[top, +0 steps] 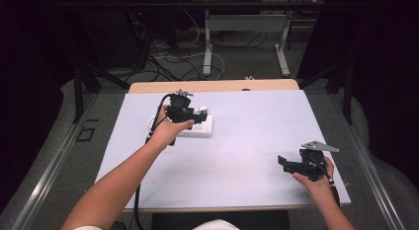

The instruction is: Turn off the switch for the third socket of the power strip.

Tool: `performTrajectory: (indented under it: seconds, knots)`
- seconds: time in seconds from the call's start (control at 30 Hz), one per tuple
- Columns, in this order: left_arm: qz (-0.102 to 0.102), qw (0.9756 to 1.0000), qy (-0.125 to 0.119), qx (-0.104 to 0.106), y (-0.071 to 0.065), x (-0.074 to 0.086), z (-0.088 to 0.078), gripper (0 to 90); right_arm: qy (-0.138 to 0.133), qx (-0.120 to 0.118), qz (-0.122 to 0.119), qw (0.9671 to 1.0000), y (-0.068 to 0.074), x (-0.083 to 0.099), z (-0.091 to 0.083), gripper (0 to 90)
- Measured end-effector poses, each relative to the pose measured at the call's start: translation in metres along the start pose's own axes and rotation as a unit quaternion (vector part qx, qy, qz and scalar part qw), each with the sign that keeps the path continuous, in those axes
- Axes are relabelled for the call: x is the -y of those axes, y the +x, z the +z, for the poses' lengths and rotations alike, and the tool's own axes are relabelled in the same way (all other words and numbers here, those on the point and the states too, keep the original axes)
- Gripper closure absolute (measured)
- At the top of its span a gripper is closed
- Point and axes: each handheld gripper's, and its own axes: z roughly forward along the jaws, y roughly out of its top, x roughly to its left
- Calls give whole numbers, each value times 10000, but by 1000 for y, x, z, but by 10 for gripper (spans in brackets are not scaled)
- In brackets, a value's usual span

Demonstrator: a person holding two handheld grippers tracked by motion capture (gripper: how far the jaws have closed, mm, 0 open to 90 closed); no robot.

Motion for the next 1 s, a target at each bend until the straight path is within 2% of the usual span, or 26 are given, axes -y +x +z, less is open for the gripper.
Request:
performTrajectory:
  seconds: [0.03,0.17,0.3,0.37,0.53,0.7,0.87,1.0]
  knots:
    - [-46,10000,-23,16,0,1,-2,358,-42,36,13,10000,1,0,1,78]
    - [43,9999,-96,6,5,6,-8,343,-8,10,24,10000,1,0,0,78]
    - [-16,9998,-214,16,8,11,-14,329,6,4,13,10000,2,0,0,78]
    - [20,9997,-246,-4,11,14,-17,323,7,6,17,10000,2,0,0,78]
    - [-190,9997,-151,-15,14,19,-26,320,1,8,-5,10000,2,0,0,79]
    - [-226,9996,-183,-57,18,26,-34,316,10,-2,11,10000,2,0,0,78]
    - [-265,9993,-191,-162,20,35,-43,272,7,4,15,10000,2,0,0,78]
    - [-394,9988,-209,-203,22,42,-49,223,3,-6,2,10000,2,0,0,78]
